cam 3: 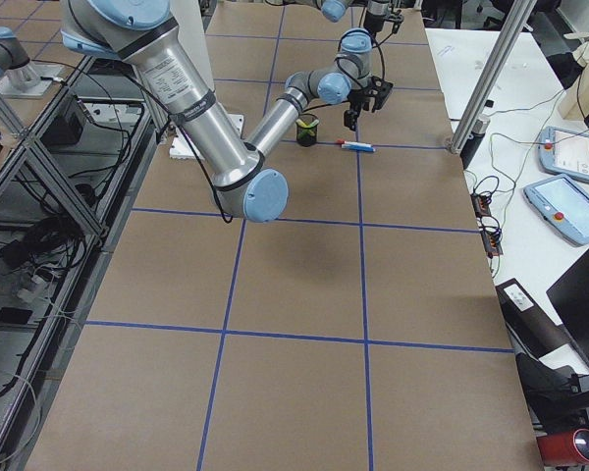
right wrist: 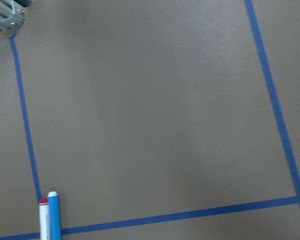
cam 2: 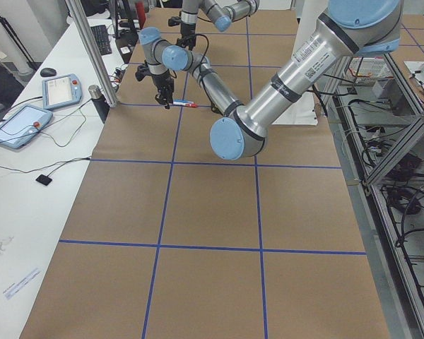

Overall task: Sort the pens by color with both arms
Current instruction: 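Lower the right gripper over the black mesh cup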

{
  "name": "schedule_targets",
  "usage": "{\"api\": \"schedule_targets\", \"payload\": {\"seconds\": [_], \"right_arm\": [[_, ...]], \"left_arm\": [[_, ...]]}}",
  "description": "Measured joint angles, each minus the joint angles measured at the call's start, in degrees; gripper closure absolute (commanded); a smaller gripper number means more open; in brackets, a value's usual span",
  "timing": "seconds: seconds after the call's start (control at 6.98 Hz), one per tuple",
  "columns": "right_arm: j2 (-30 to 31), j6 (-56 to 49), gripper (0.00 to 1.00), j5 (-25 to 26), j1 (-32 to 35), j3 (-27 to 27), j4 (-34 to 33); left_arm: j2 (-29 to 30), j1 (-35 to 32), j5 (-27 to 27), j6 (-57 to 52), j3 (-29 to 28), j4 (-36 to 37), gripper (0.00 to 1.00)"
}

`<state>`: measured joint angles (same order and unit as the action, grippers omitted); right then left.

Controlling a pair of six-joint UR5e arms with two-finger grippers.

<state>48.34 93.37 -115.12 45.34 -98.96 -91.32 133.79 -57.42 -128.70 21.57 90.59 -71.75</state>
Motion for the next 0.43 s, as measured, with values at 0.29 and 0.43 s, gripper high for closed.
{"api": "schedule_targets", "payload": {"seconds": [0.29, 0.43], "right_arm": [[-4.4, 6.0, 0.02, 6.7, -5.1, -1.4, -10.0], [-5.8, 8.9, 0.02, 10.3, -8.1, -1.5, -12.5]], "left_arm": [[-3.9, -1.3, -0.1, -2.8, 4.1, 0.0, 0.54], [-5.1, -1.6, 0.0, -3.9, 5.4, 0.0, 0.53]]}}
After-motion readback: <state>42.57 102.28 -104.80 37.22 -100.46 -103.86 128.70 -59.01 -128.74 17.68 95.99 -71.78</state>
